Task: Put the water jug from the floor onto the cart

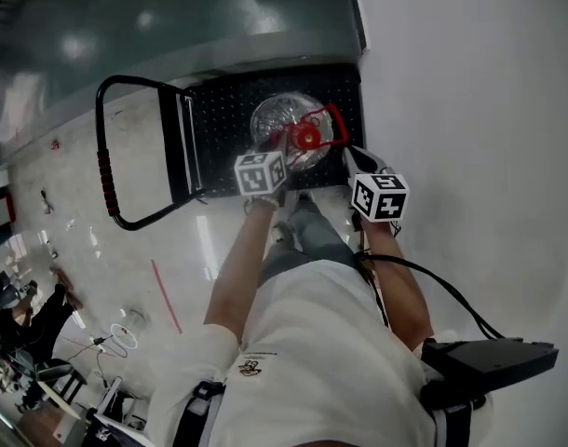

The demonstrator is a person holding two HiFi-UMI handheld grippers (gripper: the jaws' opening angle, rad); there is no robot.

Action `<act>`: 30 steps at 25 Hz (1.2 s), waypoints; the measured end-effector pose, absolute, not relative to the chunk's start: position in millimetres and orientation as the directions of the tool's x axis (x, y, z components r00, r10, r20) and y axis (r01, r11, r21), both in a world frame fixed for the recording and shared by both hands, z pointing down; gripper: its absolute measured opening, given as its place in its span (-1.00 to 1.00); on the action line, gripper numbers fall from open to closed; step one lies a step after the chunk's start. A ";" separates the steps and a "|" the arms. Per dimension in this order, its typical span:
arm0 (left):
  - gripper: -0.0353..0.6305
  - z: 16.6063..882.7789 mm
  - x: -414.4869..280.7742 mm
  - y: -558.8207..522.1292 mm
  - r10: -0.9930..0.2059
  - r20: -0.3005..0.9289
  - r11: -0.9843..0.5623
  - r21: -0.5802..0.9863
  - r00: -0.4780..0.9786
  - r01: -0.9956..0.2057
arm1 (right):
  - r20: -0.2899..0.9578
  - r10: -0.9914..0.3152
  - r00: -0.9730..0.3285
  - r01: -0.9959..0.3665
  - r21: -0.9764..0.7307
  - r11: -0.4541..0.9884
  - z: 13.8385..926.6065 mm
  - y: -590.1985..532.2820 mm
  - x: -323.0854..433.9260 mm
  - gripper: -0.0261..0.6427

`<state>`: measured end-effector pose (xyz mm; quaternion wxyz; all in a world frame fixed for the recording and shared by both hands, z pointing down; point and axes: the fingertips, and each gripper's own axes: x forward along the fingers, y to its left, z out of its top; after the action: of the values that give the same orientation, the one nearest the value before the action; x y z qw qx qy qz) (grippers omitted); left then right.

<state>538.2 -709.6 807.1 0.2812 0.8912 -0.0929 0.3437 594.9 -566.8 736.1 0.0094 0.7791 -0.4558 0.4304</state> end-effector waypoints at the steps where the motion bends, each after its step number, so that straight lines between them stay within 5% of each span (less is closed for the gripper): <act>1: -0.88 811.8 541.6 -710.2 0.029 0.666 -0.822 0.441 0.746 -0.361 | 0.683 -0.700 0.210 -0.718 -0.377 -0.584 739.6 -567.1 597.7 -0.88; 30: -0.88 892.3 527.4 -777.8 -0.058 0.738 -0.806 0.363 0.672 -0.468 | 0.717 -0.686 0.125 -0.745 -0.388 -0.542 785.4 -588.8 604.6 -0.88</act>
<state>527.4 -777.8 892.3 0.2729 0.8728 -0.1506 0.3756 604.6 -588.8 785.4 0.0325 0.7493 -0.4773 0.4579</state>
